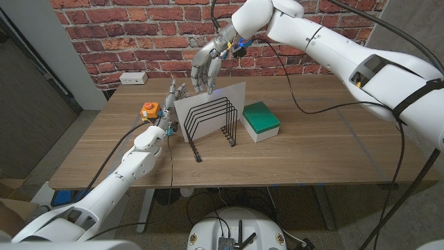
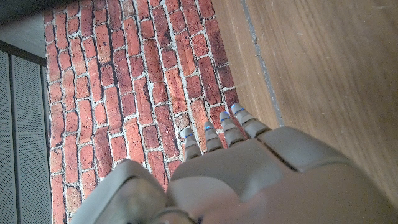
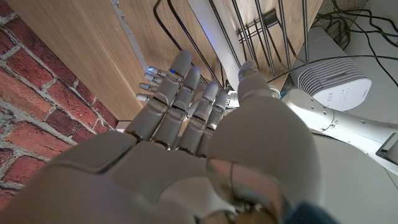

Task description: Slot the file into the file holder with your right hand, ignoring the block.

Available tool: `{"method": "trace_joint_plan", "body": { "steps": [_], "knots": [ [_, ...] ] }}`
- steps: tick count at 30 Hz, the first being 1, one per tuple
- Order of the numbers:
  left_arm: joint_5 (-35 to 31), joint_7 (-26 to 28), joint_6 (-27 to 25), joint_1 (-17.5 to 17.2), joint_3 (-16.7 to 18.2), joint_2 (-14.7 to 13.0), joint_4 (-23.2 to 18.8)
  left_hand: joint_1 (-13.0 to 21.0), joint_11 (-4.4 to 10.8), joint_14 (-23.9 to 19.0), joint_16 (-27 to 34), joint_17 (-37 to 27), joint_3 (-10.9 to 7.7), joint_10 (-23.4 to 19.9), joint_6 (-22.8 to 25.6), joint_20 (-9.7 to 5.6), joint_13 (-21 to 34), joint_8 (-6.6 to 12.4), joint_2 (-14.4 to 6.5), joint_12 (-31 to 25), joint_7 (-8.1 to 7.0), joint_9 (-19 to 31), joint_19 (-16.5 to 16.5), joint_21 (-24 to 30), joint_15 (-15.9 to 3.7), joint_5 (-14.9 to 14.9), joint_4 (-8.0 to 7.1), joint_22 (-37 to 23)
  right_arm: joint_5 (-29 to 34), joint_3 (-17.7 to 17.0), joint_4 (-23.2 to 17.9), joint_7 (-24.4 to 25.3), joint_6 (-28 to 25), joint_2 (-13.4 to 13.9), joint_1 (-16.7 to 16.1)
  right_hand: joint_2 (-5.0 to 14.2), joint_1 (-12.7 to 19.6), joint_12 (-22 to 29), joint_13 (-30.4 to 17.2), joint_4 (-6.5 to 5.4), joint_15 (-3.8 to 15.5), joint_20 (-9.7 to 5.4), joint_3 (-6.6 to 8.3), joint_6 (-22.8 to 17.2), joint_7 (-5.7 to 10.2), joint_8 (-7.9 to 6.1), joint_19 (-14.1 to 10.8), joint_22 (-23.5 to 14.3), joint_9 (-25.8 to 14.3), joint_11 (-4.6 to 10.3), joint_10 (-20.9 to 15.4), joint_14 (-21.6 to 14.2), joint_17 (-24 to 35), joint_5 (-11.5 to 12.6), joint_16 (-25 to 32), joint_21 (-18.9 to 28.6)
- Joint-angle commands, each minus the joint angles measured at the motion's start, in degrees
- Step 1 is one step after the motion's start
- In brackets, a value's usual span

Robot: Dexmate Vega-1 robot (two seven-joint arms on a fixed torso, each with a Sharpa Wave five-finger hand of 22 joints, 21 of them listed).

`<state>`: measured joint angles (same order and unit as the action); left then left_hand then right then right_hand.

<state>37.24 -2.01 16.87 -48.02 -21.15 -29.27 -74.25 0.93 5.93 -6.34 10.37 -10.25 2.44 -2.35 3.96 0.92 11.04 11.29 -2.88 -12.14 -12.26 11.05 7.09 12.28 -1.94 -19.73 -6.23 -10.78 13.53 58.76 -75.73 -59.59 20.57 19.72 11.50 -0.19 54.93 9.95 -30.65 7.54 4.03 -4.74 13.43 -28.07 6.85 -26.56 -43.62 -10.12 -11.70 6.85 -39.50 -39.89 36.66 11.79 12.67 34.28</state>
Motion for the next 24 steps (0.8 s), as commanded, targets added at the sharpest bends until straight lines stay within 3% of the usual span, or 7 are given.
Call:
{"method": "trace_joint_plan", "body": {
  "steps": [1, 11, 18, 24],
  "knots": [
    [0.0, 0.0, 0.0, 0.0, 0.0, 0.0, 0.0, -0.3, 0.50, -0.7, 0.4, -0.1, -0.20, -0.1, 0.0, -0.03, 0.3, 0.16, 0.3, -0.2, -0.31, 0.3, 0.5, 0.1, 0.08, 0.1, -0.25, -0.3, 0.4, -0.8, -2.3, 0.6, -1.0, 1.1, -0.8, -0.60, -1.4, 0.3, 0.5, -0.04, 6.09, -2.69, -0.93, 2.4, -0.63, 1.74, 1.0, 0.0, 0.1, -0.49, 2.1, 2.5, 0.4, -0.5, -0.3, -0.6],
    [0.0, -0.1, 0.0, 0.1, 0.0, 0.0, 0.1, -0.3, 0.59, -0.6, 0.3, -0.1, -0.23, 0.0, 0.0, -0.03, 0.3, 0.15, 0.3, -0.2, -0.31, 0.3, 0.5, 0.1, 0.06, 0.1, -0.25, -0.3, 0.3, -1.1, -3.1, 0.6, -1.6, 1.6, -1.1, -2.06, -3.1, 0.0, 2.3, 0.19, 2.90, -0.66, -2.22, 7.7, -1.77, 5.88, 3.4, 0.2, 0.5, -2.58, 8.4, 8.4, -0.3, -1.3, -1.3, -2.6],
    [0.0, -0.1, 0.0, 0.0, 0.0, 0.0, 0.0, -0.3, 0.50, -0.6, 0.3, -0.1, -0.24, -0.1, 0.0, -0.01, 0.3, 0.15, 0.3, -0.2, -0.31, 0.3, 0.5, 0.1, 0.10, 0.1, -0.25, -0.3, 0.2, -1.3, -3.6, 0.5, -1.7, 1.9, -1.2, -2.77, -3.9, -0.1, 3.3, 0.22, 2.07, 0.12, -2.83, 9.8, -2.17, 7.66, 3.8, 0.3, 0.6, -3.26, 11.4, 10.1, -0.8, -1.5, -1.5, -3.3],
    [0.0, -0.1, 0.0, 0.0, 0.0, 0.0, 0.0, -0.3, 0.53, -0.6, 0.3, -0.1, -0.25, 0.0, 0.0, -0.07, 0.3, 0.14, 0.3, -0.2, -0.31, 0.3, 0.5, 0.1, 0.02, 0.1, -0.25, -0.3, 0.3, -1.4, -4.2, 0.5, -2.2, 2.1, -1.4, -3.49, -4.2, -0.2, 4.8, 0.48, 0.39, 1.81, -3.24, 13.0, -2.27, 10.08, 6.1, 0.4, 0.8, -3.64, 15.0, 13.5, -1.8, -1.2, -2.1, -5.1]
  ]
}}
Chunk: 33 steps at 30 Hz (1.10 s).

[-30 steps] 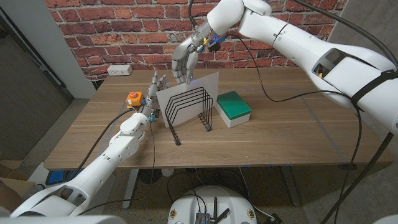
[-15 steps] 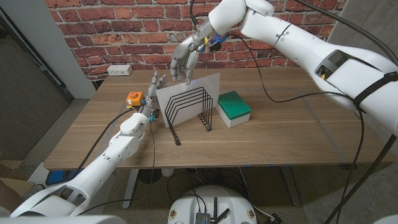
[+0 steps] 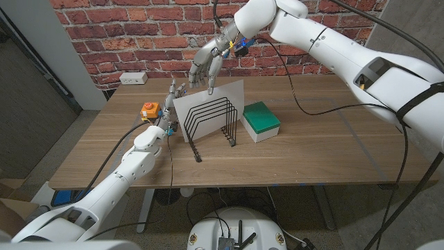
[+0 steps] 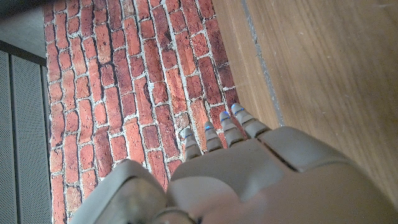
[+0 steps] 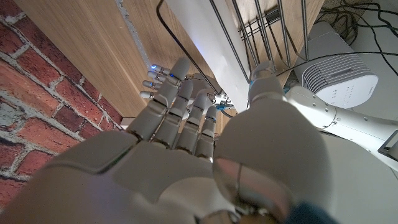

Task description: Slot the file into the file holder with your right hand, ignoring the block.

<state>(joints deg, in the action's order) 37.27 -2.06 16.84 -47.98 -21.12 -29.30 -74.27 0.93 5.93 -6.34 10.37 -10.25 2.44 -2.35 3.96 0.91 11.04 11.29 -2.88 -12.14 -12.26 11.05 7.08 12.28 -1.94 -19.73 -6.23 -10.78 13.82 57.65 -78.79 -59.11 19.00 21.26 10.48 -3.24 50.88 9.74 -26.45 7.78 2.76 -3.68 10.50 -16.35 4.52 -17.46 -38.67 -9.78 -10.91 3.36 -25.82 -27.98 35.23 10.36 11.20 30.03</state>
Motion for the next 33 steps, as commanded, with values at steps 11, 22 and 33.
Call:
{"method": "trace_joint_plan", "body": {
  "steps": [11, 22, 33],
  "knots": [
    [0.0, -0.1, 0.1, 0.0, 0.0, 0.0, 0.0, -0.3, 0.55, -0.6, 0.4, -0.1, -0.27, -0.1, 0.0, -0.05, 0.3, 0.15, 0.3, -0.2, -0.31, 0.3, 0.5, 0.1, 0.05, 0.1, -0.25, -0.3, -0.4, -0.4, -0.7, 0.1, -0.9, 0.5, -0.5, -0.80, -1.9, 0.2, 3.5, -0.35, -0.88, 4.06, -1.16, 4.3, -0.04, 4.05, 5.9, 0.2, 0.1, -1.19, 6.7, 7.4, -2.7, 0.8, -0.9, -4.8],
    [0.0, -0.1, 0.1, 0.0, 0.0, 0.0, 0.0, -0.3, 0.57, -0.6, 0.3, -0.1, -0.29, -0.1, 0.0, -0.04, 0.3, 0.14, 0.3, -0.2, -0.31, 0.3, 0.5, 0.1, 0.07, 0.1, -0.25, -0.3, -0.8, -1.0, -0.9, 0.4, -1.6, 1.1, -1.0, -0.65, -3.5, 0.2, 5.5, -0.80, -2.39, 5.43, -1.71, 6.7, -0.16, 5.88, 8.4, 0.2, 0.1, -2.21, 10.3, 11.2, -4.8, 1.1, -1.0, -7.5],
    [0.0, -0.1, 0.0, 0.0, 0.0, 0.0, 0.0, -0.3, 0.57, -0.6, 0.4, -0.1, -0.31, -0.1, 0.0, -0.05, 0.3, 0.15, 0.3, -0.2, -0.31, 0.3, 0.5, 0.1, 0.02, 0.1, -0.25, -0.3, -3.6, -3.4, -0.8, 3.1, -1.9, 3.2, -3.8, -0.07, -4.2, 0.6, 6.1, -1.16, -2.70, 5.54, -1.75, 6.1, -0.26, 5.74, 9.1, 0.2, 0.1, -2.24, 10.3, 11.7, -5.3, 1.2, -0.7, -8.4]
  ]
}}
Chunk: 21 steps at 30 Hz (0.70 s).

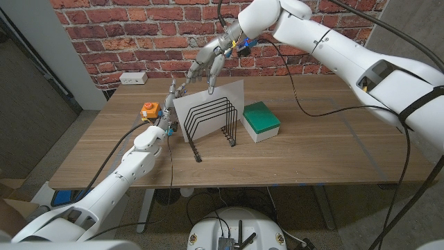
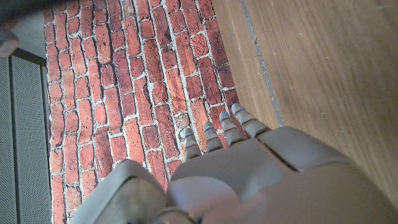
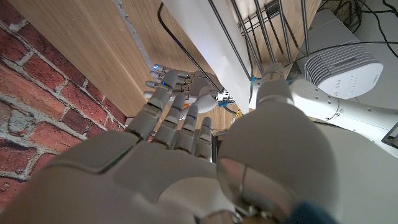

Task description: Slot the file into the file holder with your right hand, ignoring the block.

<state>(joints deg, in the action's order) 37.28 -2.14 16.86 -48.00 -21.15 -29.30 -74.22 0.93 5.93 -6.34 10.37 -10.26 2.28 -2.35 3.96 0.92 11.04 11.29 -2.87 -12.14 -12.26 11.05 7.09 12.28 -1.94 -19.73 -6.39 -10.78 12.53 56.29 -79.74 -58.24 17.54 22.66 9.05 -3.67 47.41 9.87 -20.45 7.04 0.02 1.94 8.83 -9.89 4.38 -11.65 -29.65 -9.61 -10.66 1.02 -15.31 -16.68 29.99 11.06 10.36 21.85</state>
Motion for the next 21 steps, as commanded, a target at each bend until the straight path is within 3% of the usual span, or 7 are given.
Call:
{"method": "trace_joint_plan", "body": {
  "steps": [1, 21],
  "knots": [
    [0.0, 0.0, 0.0, 0.0, 0.0, 0.0, 0.0, -0.3, 0.56, -0.6, 0.4, -0.1, -0.16, -0.1, 0.0, -0.05, 0.3, 0.14, 0.3, -0.2, -0.31, 0.3, 0.5, 0.1, 0.02, 0.1, -0.09, -0.3, -2.9, -2.3, 0.4, 2.4, -0.3, 1.9, -2.6, 0.45, -0.9, 0.5, 0.2, -0.47, 0.04, -0.06, -0.08, -0.5, -0.22, -0.09, 0.2, 0.0, -0.1, 0.15, -0.3, 0.5, -0.1, 0.5, 0.2, -0.3],
    [0.0, 0.0, 0.0, 0.0, 0.0, 0.0, 0.0, -0.3, 0.47, -0.6, 0.3, -0.1, -0.20, -0.1, 0.0, -0.02, 0.3, 0.13, 0.4, -0.2, -0.31, 0.3, 0.5, 0.1, 0.09, 0.1, -0.09, -0.3, -6.7, -7.3, -4.4, 9.1, -6.5, 7.2, -9.5, 1.60, -1.5, 0.8, 1.0, -0.80, -0.05, 0.23, 0.11, -1.3, -0.32, -0.15, 1.2, 0.0, -0.1, -0.17, -0.4, 1.2, -0.9, 0.5, 0.4, -1.5]
  ]
}}
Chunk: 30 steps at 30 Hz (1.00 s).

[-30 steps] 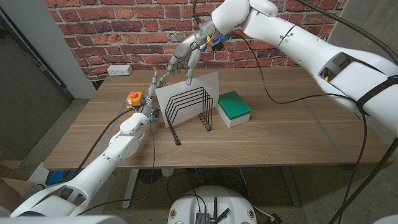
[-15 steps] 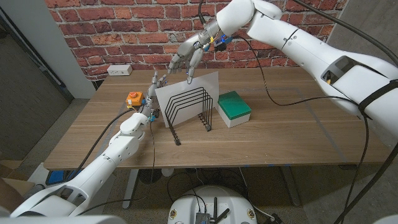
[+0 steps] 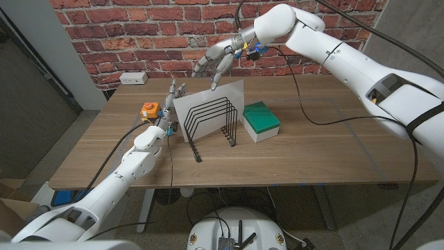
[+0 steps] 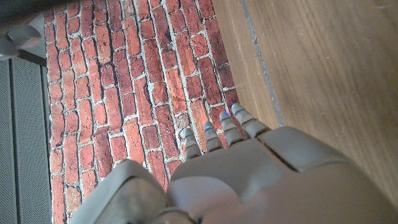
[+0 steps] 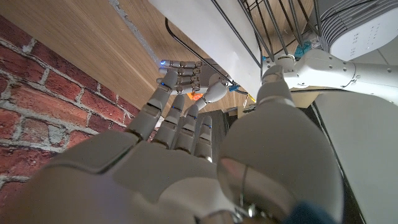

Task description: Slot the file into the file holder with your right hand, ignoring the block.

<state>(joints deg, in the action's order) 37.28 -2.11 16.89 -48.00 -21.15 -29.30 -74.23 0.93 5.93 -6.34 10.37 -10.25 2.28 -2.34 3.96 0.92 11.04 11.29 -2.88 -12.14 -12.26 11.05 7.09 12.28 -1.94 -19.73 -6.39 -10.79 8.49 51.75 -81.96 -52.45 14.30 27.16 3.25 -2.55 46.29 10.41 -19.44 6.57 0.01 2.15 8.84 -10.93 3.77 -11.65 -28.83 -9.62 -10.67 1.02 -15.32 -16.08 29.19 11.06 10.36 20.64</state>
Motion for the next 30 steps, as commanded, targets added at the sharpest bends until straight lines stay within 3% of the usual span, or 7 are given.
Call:
{"method": "trace_joint_plan", "body": {
  "steps": [1, 17, 30],
  "knots": [
    [0.0, 0.0, 0.0, 0.0, 0.0, 0.0, 0.0, -0.3, 0.52, -0.6, 0.3, -0.1, -0.20, 0.0, 0.0, 0.00, 0.3, 0.14, 0.4, -0.1, -0.31, 0.3, 0.5, 0.1, 0.09, 0.2, -0.09, -0.3, -2.8, -2.9, -2.5, 3.5, -3.8, 2.9, -4.0, 0.55, -0.4, 0.2, 0.1, -0.35, 0.06, -0.09, 0.11, -0.2, 0.27, -0.08, 0.4, 0.0, -0.1, -0.17, -0.4, 0.7, -0.2, 0.5, 0.4, -0.4],
    [0.0, 0.0, -0.1, 0.1, 0.0, 0.0, 0.1, -0.3, 0.51, -0.6, 0.3, -0.1, -0.23, -0.1, 0.1, -0.03, 0.3, 0.16, 0.4, -0.2, -0.31, 0.3, 0.5, 0.1, 0.06, 0.2, -0.09, -0.3, -5.2, -7.6, -11.9, 12.1, -14.6, 8.1, -11.6, 1.35, -1.2, 0.2, 0.9, -0.60, 0.13, -0.53, 0.14, -0.3, 0.35, 0.08, 1.5, 0.0, -0.1, -0.14, 0.3, 1.5, -0.9, 0.2, 0.5, -1.6],
    [0.0, 0.1, -0.2, 0.1, 0.0, 0.0, 0.0, -0.3, 0.55, -0.6, 0.3, -0.1, -0.26, -0.1, 0.1, 0.00, 0.3, 0.16, 0.4, -0.2, -0.31, 0.3, 0.5, 0.1, 0.10, 0.2, -0.09, -0.3, -11.0, -13.1, -15.0, 19.1, -16.5, 13.2, -19.4, 2.00, -2.2, 0.2, 1.5, -0.96, -0.23, -0.72, 0.04, -0.6, 0.32, 0.14, 2.6, 0.0, -0.1, -0.19, 0.7, 2.4, -1.5, -0.1, 0.5, -2.8]
  ]
}}
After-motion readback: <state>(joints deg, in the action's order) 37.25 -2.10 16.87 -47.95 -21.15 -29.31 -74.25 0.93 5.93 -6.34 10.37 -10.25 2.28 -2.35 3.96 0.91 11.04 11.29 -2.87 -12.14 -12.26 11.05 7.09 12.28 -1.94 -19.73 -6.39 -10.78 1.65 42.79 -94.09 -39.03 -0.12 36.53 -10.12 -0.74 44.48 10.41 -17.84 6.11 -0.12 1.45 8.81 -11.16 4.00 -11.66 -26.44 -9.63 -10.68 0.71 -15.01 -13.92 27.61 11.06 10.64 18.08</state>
